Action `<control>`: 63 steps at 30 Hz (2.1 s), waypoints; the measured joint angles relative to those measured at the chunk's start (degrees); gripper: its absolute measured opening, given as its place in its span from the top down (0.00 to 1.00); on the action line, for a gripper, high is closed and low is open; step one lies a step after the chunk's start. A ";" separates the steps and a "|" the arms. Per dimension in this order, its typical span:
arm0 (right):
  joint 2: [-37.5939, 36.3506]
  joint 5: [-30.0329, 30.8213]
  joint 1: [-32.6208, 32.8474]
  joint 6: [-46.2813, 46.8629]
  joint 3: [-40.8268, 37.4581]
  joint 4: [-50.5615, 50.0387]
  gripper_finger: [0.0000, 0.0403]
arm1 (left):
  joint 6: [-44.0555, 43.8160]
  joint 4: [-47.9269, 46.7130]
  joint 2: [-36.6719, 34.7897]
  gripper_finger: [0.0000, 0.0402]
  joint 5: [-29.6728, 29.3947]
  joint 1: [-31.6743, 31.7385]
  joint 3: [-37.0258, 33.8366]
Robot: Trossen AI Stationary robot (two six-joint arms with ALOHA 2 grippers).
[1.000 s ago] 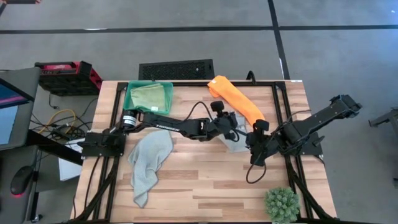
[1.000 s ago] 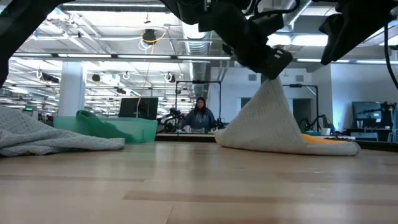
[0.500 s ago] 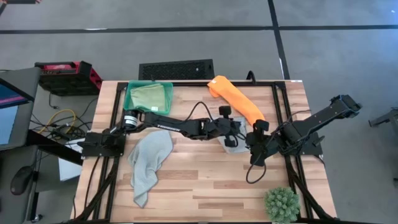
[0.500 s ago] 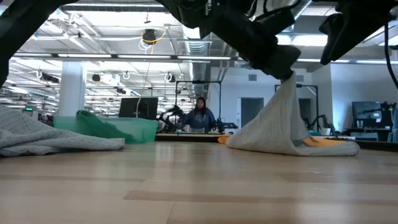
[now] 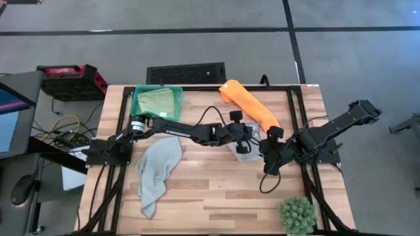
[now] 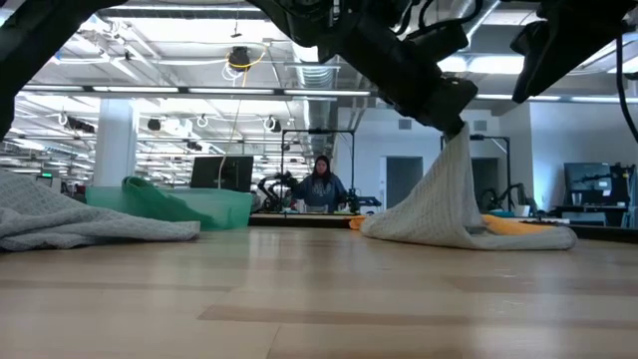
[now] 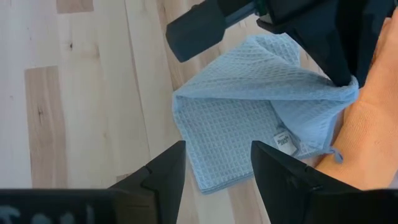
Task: Fold microfiber towels
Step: Fold the right gray towel
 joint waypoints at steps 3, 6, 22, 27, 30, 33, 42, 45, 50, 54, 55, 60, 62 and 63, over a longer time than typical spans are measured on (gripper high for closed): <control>0.00 0.00 0.00 -0.09 -0.02 0.00 0.49 | -0.40 0.01 0.01 0.91 2.36 0.07 0.00; 0.00 0.00 0.00 -0.31 0.00 0.00 0.49 | -2.25 -0.04 0.00 0.85 4.56 0.03 0.00; 0.00 -0.02 0.00 -0.46 0.00 -0.17 0.49 | -0.50 -8.34 0.00 0.57 1.24 -2.04 0.00; 0.00 -0.02 0.00 -0.46 0.00 -0.17 0.49 | -4.33 -14.24 -0.04 0.57 -1.26 0.03 0.00; 0.00 -0.02 0.00 -0.49 0.00 -0.17 0.49 | -9.54 -20.17 -0.04 0.58 3.73 1.93 0.00; 0.00 -0.02 -0.02 -0.49 0.00 -0.17 0.49 | -12.49 -21.95 -0.05 0.58 7.55 2.55 -0.13; 0.00 -0.02 0.00 -0.49 0.00 -0.15 0.49 | -13.14 -22.86 -0.11 0.58 12.88 1.69 -5.00; 0.00 -0.02 0.00 -0.49 0.00 0.02 0.49 | -14.47 -22.26 -0.07 0.58 12.72 1.62 -6.21; 0.00 -0.02 -0.01 -0.49 0.00 0.04 0.49 | -15.81 -22.63 -0.07 0.58 11.50 1.60 -6.21; -0.02 -0.04 0.00 -0.49 0.00 0.11 0.49 | -16.33 -23.54 0.23 0.58 11.37 1.65 -6.21; -0.02 -0.03 0.00 -0.49 0.00 0.11 0.49 | -16.59 -23.32 0.68 0.58 11.37 1.63 -6.15; -0.02 -0.06 -0.01 -0.49 0.00 0.26 0.49 | -17.40 -23.87 2.47 0.58 11.29 1.60 -6.09; -0.04 -0.10 0.00 -0.49 0.02 0.26 0.49 | -18.11 -25.68 2.40 0.58 11.21 1.60 -6.01; -0.04 -0.21 0.00 -0.49 0.02 0.26 0.49 | -18.64 -26.32 2.39 0.58 11.21 1.60 -5.99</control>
